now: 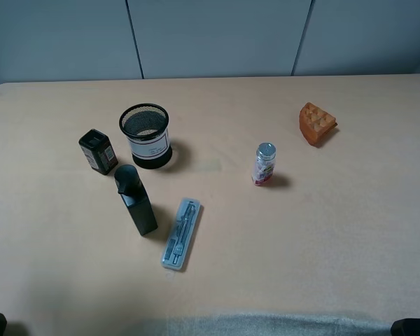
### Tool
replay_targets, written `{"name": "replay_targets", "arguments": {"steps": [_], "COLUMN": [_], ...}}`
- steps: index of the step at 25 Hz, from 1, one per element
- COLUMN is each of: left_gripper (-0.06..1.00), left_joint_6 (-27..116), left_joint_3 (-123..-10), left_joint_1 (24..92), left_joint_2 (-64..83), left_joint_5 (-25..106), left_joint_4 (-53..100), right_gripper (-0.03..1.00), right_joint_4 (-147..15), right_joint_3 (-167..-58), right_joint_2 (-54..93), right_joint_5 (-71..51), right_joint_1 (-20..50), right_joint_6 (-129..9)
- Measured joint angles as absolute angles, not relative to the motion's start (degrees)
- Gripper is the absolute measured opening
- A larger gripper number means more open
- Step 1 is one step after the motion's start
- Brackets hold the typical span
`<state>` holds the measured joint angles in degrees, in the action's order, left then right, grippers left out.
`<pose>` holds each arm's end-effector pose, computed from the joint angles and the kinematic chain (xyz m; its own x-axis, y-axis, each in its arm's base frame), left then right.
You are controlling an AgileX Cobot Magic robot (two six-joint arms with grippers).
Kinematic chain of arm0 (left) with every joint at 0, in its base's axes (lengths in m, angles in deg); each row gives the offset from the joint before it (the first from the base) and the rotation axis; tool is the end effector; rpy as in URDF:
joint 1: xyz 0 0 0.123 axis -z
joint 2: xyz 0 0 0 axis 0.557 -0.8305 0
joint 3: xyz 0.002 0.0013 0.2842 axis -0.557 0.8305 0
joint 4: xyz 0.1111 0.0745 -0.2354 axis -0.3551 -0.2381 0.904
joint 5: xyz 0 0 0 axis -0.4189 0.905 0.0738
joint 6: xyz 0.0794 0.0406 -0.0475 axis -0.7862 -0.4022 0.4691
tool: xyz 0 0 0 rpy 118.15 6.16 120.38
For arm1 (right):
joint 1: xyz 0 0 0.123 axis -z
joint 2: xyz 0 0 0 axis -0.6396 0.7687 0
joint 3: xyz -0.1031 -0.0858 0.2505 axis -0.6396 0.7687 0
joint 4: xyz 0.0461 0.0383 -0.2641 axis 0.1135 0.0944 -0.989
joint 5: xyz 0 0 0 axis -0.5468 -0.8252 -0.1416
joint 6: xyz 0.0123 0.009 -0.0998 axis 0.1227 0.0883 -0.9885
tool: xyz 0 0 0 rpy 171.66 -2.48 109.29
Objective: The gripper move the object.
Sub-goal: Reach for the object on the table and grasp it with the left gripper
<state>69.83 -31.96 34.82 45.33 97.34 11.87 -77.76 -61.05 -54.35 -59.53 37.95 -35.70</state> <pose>0.1264 -0.0052 0.3283 -0.7293 0.1420 -0.6693 0.1322 0.9890 0.0658 0.0226 -0.0058 0.2848 -0.4217 -0.0270 -0.9063 0.0207 0.9990 -0.0394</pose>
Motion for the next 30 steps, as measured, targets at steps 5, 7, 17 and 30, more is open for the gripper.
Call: {"name": "replay_targets", "arguments": {"steps": [5,7,17,30], "left_gripper": [0.98,0.98,0.98,0.98], "left_joint_6": [69.1,68.5,65.9,60.7], "left_joint_3": [-33.7,-34.4,-37.2,-37.2], "left_joint_1": [34.8,34.8,34.8,35.6], "left_joint_2": [39.3,37.1,27.1,14.8], "left_joint_5": [97.3,97.3,95.7,87.3], "left_joint_4": [12.5,12.7,13.8,16.7], "right_gripper": [0.69,0.69,0.69,0.69], "right_joint_4": [-77.8,-77.8,-77.8,-77.8], "right_joint_3": [-61.1,-61.1,-61.1,-61.1], "right_joint_2": [-54.4,-54.4,-54.4,-54.4], "right_joint_5": [-59.5,-59.5,-59.5,-59.5], "right_joint_1": [38.0,38.0,38.0,38.0], "right_joint_6": [-35.7,-35.7,-35.5,-35.5]}}
